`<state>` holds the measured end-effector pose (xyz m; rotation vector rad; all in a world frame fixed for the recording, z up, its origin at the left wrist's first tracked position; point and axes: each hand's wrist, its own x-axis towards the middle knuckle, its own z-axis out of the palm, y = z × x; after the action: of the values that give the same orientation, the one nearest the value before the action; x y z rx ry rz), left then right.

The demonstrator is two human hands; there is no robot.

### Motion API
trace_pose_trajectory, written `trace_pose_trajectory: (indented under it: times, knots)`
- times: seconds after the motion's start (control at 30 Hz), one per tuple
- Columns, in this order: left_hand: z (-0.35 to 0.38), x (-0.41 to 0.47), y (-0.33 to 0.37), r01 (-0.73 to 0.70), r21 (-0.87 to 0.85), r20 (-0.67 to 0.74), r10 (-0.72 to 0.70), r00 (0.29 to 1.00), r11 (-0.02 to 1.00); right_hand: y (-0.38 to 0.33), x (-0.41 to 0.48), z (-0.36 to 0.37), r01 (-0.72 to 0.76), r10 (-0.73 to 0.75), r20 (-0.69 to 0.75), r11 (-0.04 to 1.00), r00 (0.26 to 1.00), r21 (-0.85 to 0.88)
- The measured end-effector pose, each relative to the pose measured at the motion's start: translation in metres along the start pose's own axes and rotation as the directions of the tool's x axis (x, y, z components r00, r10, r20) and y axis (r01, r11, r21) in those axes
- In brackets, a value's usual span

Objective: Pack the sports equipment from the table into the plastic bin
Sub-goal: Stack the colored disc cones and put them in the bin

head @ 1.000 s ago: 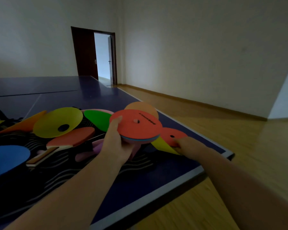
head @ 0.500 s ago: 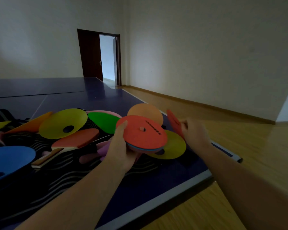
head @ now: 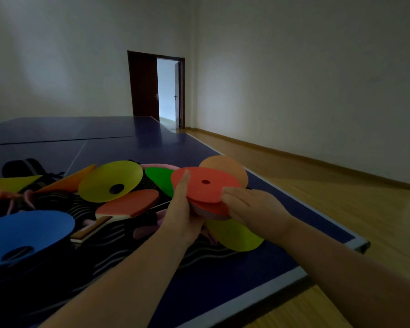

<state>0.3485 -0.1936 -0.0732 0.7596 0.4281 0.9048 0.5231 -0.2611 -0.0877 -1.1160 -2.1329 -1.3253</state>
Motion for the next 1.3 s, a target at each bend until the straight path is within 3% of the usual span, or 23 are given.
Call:
trace_pose_trajectory:
  times: [0.13, 0.23, 0.3, 0.4, 0.47, 0.6, 0.7, 0.83, 0.9, 0.97, 1.07, 1.13, 1.17, 1.23, 1.3]
  knots:
    - [-0.011, 0.006, 0.004, 0.035, -0.034, -0.047, -0.036, 0.998, 0.999, -0.003, 0.0, 0.002, 0.028, -0.04, 0.163, 0.997, 0.986, 0.076]
    - [-0.015, 0.01, 0.007, 0.033, -0.083, -0.08, -0.039, 0.996, 0.996, 0.001, -0.005, 0.009, -0.282, 0.226, 0.237, 0.93, 0.945, 0.237]
    - [-0.018, 0.013, 0.011, -0.001, -0.109, -0.098, -0.01, 0.995, 0.994, 0.01, -0.013, 0.013, -0.538, 0.431, 0.357, 0.789, 0.829, 0.297]
    - [-0.023, 0.015, 0.016, -0.039, -0.103, -0.117, 0.027, 0.993, 0.994, 0.026, -0.019, 0.027, -0.774, 0.595, 0.565, 0.62, 0.572, 0.131]
    - [-0.023, 0.015, 0.016, -0.051, -0.09, -0.123, 0.04, 0.992, 0.995, 0.034, -0.019, 0.042, -0.798, 0.609, 0.648, 0.603, 0.457, -0.004]
    - [-0.024, 0.014, 0.015, -0.044, -0.003, -0.131, 0.043, 0.99, 0.999, 0.041, -0.002, 0.073, -0.852, 0.578, 0.731, 0.523, 0.363, 0.01]
    - [-0.029, 0.019, 0.012, -0.038, 0.033, -0.172, 0.044, 0.984, 0.999, 0.043, 0.029, 0.098, -0.854, 0.559, 0.739, 0.519, 0.376, 0.042]
    - [-0.036, 0.028, 0.013, -0.066, 0.049, -0.21, 0.075, 0.975, 0.997, 0.04, 0.055, 0.125, -0.772, 0.513, 0.739, 0.635, 0.435, 0.014]
    - [-0.04, 0.03, 0.015, -0.08, 0.042, -0.207, 0.087, 0.974, 0.996, 0.04, 0.059, 0.139, -0.763, 0.542, 0.735, 0.645, 0.407, -0.053]
    - [-0.046, 0.033, 0.017, -0.083, 0.032, -0.219, 0.088, 0.972, 0.996, 0.035, 0.065, 0.144, -0.804, 0.579, 0.725, 0.592, 0.374, -0.057]
    - [-0.051, 0.034, 0.019, -0.067, 0.013, -0.226, 0.069, 0.972, 0.998, 0.038, 0.076, 0.15, -0.852, 0.637, 0.742, 0.491, 0.21, -0.181]
    - [-0.054, 0.033, 0.02, -0.068, -0.007, -0.228, 0.065, 0.971, 0.998, 0.041, 0.079, 0.152, -0.896, 0.684, 0.725, 0.368, 0.082, -0.247]
    - [-0.054, 0.033, 0.019, -0.068, -0.013, -0.231, 0.063, 0.971, 0.998, 0.044, 0.077, 0.152, -0.926, 0.71, 0.703, 0.297, 0.053, -0.231]
    - [-0.057, 0.033, 0.019, -0.063, -0.003, -0.235, 0.061, 0.97, 0.998, 0.049, 0.073, 0.152, -0.965, 0.785, 0.604, 0.244, 0.136, -0.099]
    - [-0.057, 0.031, 0.021, -0.047, -0.001, -0.232, 0.046, 0.972, 0.999, 0.042, 0.068, 0.137, -0.934, 0.868, 0.378, 0.356, 0.321, -0.025]
